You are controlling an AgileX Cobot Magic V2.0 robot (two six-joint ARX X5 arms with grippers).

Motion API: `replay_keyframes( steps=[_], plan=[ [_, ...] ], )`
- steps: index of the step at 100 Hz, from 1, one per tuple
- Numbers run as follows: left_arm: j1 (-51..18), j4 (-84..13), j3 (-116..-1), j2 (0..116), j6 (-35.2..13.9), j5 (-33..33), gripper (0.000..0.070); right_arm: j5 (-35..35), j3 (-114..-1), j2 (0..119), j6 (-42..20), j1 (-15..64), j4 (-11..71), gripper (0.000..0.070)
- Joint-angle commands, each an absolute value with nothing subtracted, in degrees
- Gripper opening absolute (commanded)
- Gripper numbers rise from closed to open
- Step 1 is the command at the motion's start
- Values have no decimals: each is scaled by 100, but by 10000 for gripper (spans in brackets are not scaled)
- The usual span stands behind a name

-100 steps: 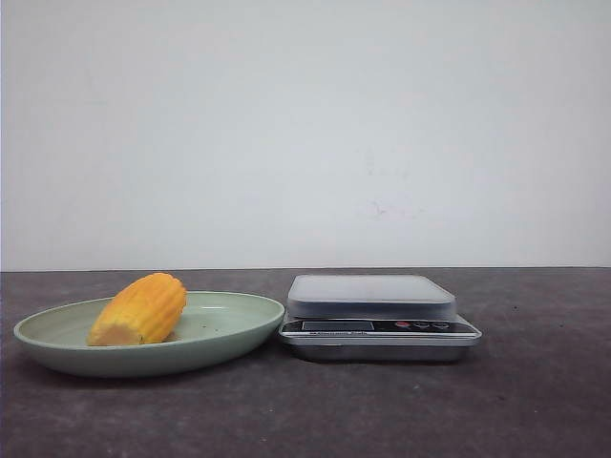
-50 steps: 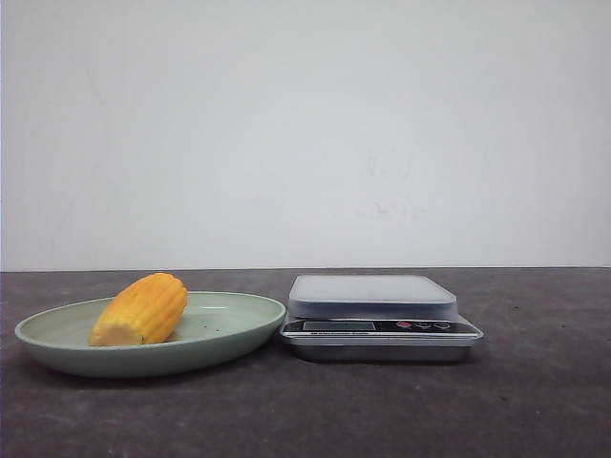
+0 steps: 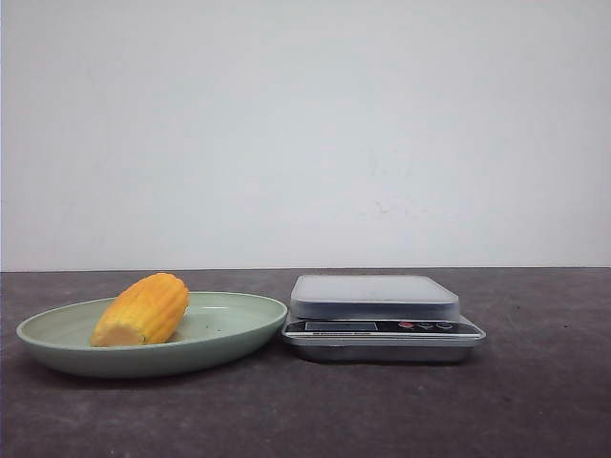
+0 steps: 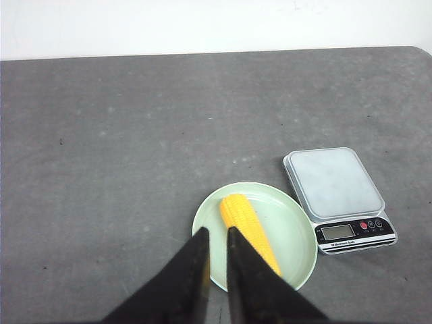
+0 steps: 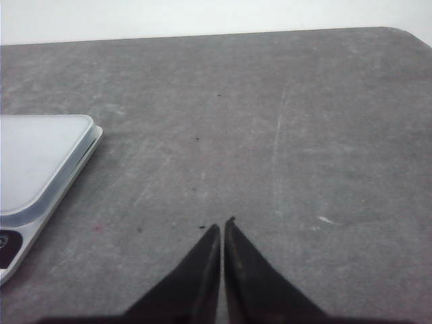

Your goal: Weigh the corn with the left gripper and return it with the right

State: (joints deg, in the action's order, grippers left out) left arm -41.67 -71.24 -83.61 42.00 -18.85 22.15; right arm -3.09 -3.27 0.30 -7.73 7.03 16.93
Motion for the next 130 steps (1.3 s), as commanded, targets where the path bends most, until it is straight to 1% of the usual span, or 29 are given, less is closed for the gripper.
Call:
replay_keyframes(
  steps=[1, 15, 19, 25, 33, 119, 130],
  plan=[
    [-4213, -7076, -8468, 4250, -1890, 2204, 0, -342, -298, 21, -814, 701, 1623, 2],
    [-4213, -7076, -8471, 4252, -1890, 2204, 0, -338, -268, 21, -711, 696, 1516, 2],
    [-4213, -7078, -8468, 4250, -1890, 2204, 0, -333, -222, 21, -659, 696, 1376, 2],
    [-4213, -7078, -8468, 4250, -1890, 2204, 0, -336, -69, 21, -668, 692, 948, 2],
    [-4213, -7076, -8468, 4250, -1890, 2204, 0, -342, -75, 21, -668, 694, 858, 2],
    [-4206, -7091, -8471, 4250, -1841, 2226, 0, -342, -75, 21, -666, 694, 851, 2],
    [-4014, -7212, -8455, 4128, -1833, 2307, 0, -342, -75, 21, -668, 694, 851, 2]
  ],
)
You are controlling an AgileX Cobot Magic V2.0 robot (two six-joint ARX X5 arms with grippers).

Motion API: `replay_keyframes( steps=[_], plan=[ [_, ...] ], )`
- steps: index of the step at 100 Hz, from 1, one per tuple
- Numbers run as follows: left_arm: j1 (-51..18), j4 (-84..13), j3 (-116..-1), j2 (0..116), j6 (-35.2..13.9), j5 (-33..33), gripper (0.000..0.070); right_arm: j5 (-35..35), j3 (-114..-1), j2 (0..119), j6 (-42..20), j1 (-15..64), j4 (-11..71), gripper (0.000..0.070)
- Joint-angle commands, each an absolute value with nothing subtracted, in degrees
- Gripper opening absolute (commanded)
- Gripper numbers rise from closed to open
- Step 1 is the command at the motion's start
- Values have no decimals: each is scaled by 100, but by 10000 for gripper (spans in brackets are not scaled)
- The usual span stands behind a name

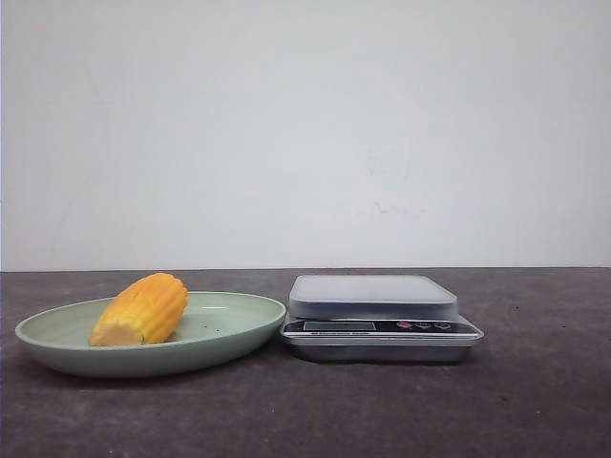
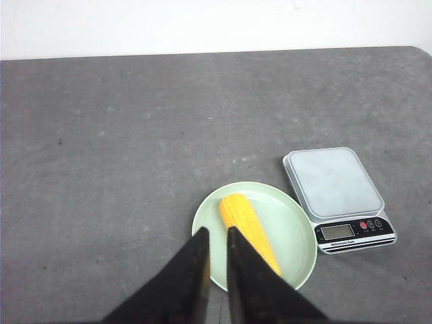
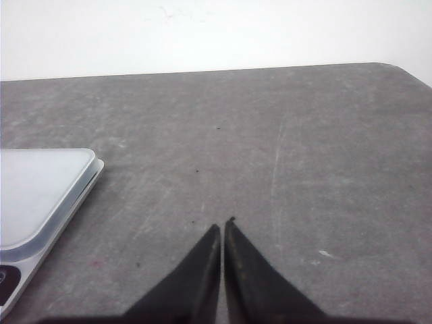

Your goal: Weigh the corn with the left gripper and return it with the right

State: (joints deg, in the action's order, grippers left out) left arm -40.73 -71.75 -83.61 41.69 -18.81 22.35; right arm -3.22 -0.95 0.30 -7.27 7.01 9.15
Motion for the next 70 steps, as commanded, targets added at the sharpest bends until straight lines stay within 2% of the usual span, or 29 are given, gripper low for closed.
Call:
replay_keyframes(
  steps=[1, 7, 14, 23, 34, 40, 48, 55, 70],
  plan=[
    [-3988, -7216, -8444, 4110, -1855, 2324, 0, -342, -75, 21, -668, 694, 849, 2],
    [-3763, -7035, -8261, 3942, -1890, 2493, 0, -342, -75, 21, -668, 694, 851, 2],
    [-3454, -6370, -7719, 3586, -1728, 2670, 0, -342, -75, 21, -666, 694, 851, 2],
    [-3157, -4991, -6534, 2860, -1374, 2705, 0, -342, -75, 21, -668, 694, 851, 2],
    [-2891, -2842, -4735, 1859, -980, 2646, 0, -340, -75, 21, -668, 694, 851, 2],
    [-2707, -1721, -3835, 1448, -976, 2298, 0, -342, -75, 21, -666, 694, 851, 2],
    [-2440, -600, -2862, 1179, -1050, 1396, 0, -342, -75, 21, -668, 694, 851, 2],
    [-2237, -32, -2189, 1157, -1050, 899, 0, -338, -75, 21, -668, 694, 851, 2],
    [-1741, 130, -1118, 1273, -1000, 871, 0, -342, -75, 21, -668, 694, 851, 2]
  ],
)
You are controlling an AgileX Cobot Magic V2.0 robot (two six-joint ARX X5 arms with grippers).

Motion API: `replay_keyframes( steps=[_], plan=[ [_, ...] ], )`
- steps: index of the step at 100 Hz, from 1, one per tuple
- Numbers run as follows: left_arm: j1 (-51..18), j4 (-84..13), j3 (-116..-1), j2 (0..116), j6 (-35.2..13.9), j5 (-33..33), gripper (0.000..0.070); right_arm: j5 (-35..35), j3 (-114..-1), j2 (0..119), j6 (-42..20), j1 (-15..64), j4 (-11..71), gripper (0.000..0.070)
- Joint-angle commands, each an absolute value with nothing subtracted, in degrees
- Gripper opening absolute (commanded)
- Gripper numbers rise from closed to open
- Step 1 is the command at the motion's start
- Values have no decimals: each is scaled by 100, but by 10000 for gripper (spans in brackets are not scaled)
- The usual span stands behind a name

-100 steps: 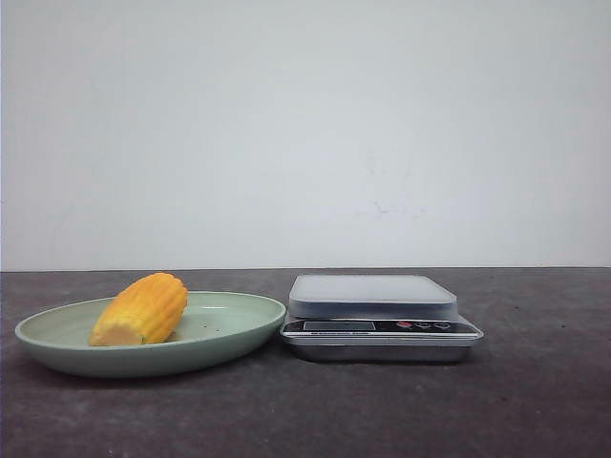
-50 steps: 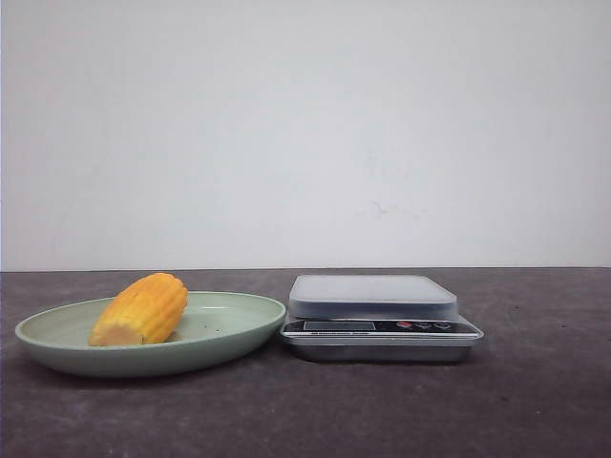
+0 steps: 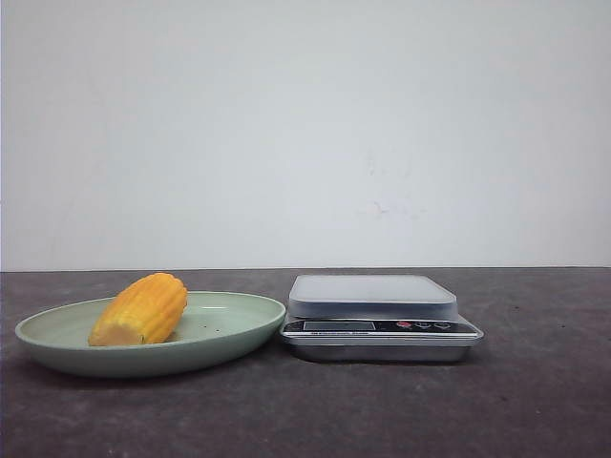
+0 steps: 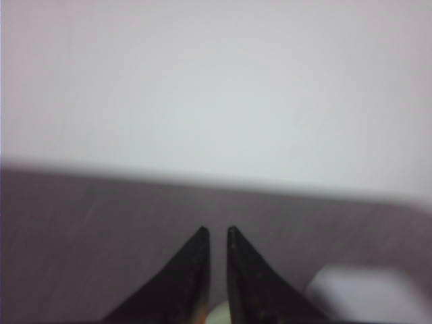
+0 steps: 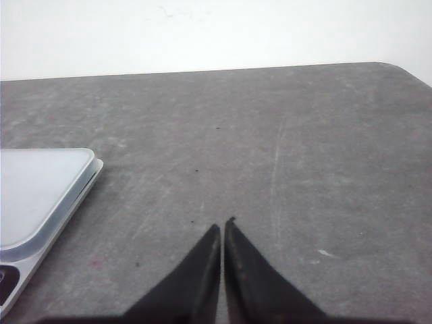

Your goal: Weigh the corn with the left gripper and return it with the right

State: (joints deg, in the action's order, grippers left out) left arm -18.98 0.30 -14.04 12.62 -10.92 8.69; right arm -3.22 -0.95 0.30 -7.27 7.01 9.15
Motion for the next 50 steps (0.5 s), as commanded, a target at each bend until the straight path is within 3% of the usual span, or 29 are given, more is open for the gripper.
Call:
replay_keyframes(
  steps=[1, 25, 50],
  plan=[
    [-1699, 130, -1059, 1271, -1004, 871, 0, -340, -75, 21, -668, 694, 851, 2],
    [-766, 115, -353, 790, -1009, 543, 0, -340, -75, 21, -668, 694, 851, 2],
    [-296, -307, -75, 10, -821, 552, 0, -340, -75, 21, -666, 694, 851, 3]
  ],
)
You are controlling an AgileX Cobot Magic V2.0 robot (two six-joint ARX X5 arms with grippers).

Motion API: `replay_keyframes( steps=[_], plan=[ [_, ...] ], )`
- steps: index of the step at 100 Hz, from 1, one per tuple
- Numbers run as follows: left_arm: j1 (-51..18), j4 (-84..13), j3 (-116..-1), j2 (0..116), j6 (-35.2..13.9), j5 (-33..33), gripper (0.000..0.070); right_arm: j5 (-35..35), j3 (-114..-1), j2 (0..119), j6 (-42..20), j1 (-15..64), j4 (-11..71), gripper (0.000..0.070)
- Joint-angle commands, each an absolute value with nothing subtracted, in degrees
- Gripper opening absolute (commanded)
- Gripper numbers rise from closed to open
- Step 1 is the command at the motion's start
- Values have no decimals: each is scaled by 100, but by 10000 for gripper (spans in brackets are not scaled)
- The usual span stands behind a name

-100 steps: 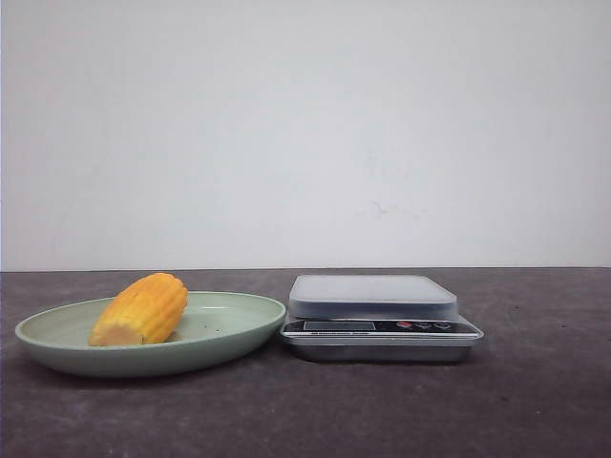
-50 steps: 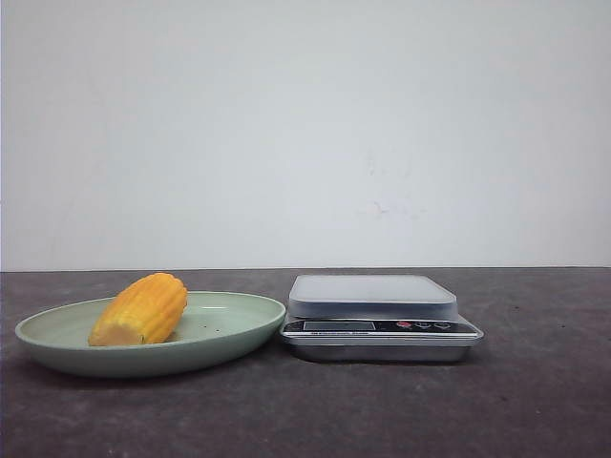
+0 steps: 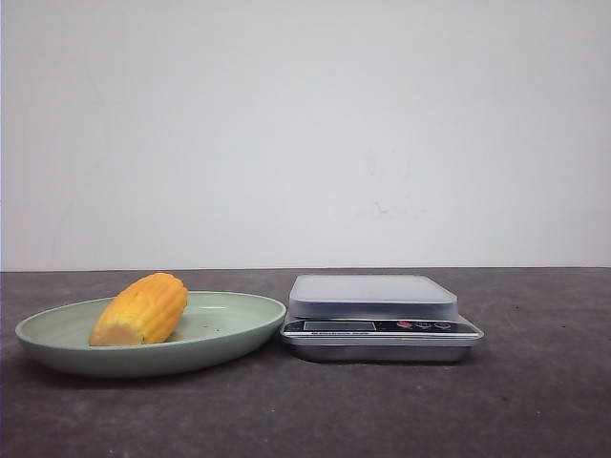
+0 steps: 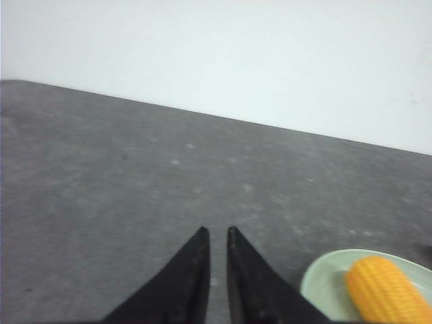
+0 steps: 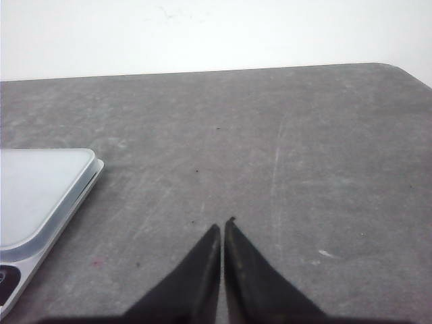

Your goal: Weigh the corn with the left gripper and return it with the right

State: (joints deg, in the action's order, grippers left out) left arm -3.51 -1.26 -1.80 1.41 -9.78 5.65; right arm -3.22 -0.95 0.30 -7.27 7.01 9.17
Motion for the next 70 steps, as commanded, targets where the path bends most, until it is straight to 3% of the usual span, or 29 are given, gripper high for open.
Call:
replay_keyframes(
  steps=[1, 21, 49, 70],
  plan=[
    [-283, -340, -75, 5, -812, 552, 0, -340, -75, 21, -668, 694, 851, 2],
    [-113, -1079, -75, 16, -770, 541, 0, -340, -75, 21, -668, 694, 860, 2],
    [-117, -1076, -75, 16, -454, -416, 0, -340, -75, 21, -666, 694, 856, 2],
    [-150, -1063, -80, 16, -821, -410, 0, -342, -75, 21, -668, 694, 856, 2]
  ],
)
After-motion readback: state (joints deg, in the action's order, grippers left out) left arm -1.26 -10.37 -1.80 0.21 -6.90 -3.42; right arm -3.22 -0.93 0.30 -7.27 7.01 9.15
